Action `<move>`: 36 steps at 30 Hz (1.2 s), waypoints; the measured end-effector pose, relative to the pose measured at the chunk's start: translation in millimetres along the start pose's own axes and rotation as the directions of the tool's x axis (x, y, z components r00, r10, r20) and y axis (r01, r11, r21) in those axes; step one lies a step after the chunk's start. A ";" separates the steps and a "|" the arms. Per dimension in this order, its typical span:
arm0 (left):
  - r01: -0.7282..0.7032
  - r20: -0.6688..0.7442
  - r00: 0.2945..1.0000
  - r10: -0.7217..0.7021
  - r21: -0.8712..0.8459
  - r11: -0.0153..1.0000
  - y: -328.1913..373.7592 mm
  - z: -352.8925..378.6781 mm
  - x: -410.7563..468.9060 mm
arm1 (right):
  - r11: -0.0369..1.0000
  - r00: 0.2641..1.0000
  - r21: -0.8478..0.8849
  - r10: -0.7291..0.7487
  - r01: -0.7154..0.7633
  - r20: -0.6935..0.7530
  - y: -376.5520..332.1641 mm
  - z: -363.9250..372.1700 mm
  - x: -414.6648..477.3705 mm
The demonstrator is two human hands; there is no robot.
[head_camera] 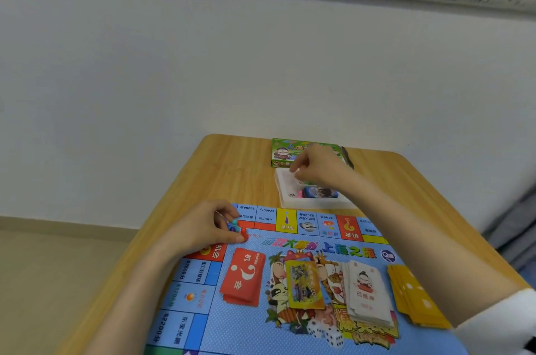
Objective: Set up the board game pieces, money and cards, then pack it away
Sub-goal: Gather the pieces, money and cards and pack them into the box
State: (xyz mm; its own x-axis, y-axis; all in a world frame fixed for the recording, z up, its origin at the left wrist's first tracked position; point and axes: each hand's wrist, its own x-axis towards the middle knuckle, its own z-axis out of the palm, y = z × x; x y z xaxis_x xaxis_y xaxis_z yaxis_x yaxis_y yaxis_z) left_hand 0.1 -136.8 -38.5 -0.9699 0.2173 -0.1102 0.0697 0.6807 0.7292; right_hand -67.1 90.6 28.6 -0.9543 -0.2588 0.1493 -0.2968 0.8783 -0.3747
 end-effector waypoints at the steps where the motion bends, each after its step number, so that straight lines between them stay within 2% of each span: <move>1: -0.002 0.000 1.000 0.002 -0.010 1.000 -0.6 0.0 0.4 | 0.998 0.998 -0.004 -0.058 0.058 0.036 -11.5 -3.9 -7.8; 4: -0.013 -0.003 1.000 0.013 -0.008 1.000 -2.1 0.3 0.9 | 0.970 0.929 -0.050 -0.211 0.237 0.305 -42.1 4.7 -34.1; 6: -0.025 -0.007 1.000 0.025 0.007 1.000 -3.0 0.5 1.5 | 0.948 0.887 -0.093 -0.246 0.304 0.391 -52.1 24.6 -46.3; 10: -0.056 -0.014 0.998 0.056 0.023 0.998 -4.3 1.0 1.8 | 0.955 0.919 -0.040 -0.271 0.294 0.286 -59.0 53.6 -54.4; 17: -0.061 -0.013 0.998 0.061 0.021 0.998 -3.4 1.8 1.0 | 0.959 0.927 -0.012 -0.270 0.283 0.259 -54.2 63.4 -44.3; 20: -0.036 0.006 0.999 0.036 0.003 0.999 -3.0 1.0 1.8 | 0.988 0.986 0.081 -0.138 0.131 0.090 -36.6 32.0 -21.2; 23: -0.024 0.015 1.000 0.024 0.003 1.000 -3.9 0.5 1.4 | 0.997 0.997 0.083 0.018 -0.012 -0.069 -7.9 8.9 3.3; 27: -0.025 0.016 1.000 0.025 0.000 1.000 -4.9 0.5 1.2 | 0.994 0.993 0.052 0.100 -0.097 -0.057 13.7 16.4 14.8; 32: -0.034 0.018 0.999 0.034 0.005 0.999 -4.1 0.5 0.8 | 0.998 0.997 0.026 0.056 -0.055 -0.047 12.1 33.8 22.3; 36: -0.037 0.023 0.999 0.036 0.013 0.999 -3.9 -0.1 1.1 | 0.996 0.999 -0.077 0.054 -0.053 0.007 16.2 41.9 26.0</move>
State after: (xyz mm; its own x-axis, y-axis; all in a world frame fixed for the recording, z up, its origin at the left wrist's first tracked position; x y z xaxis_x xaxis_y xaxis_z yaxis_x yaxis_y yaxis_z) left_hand -1.3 -139.3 -41.4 -0.9610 0.2581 -0.0992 0.1084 0.6816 0.7237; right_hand -98.1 81.2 -11.9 -0.9692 -0.2137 0.1227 -0.2420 0.9192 -0.3105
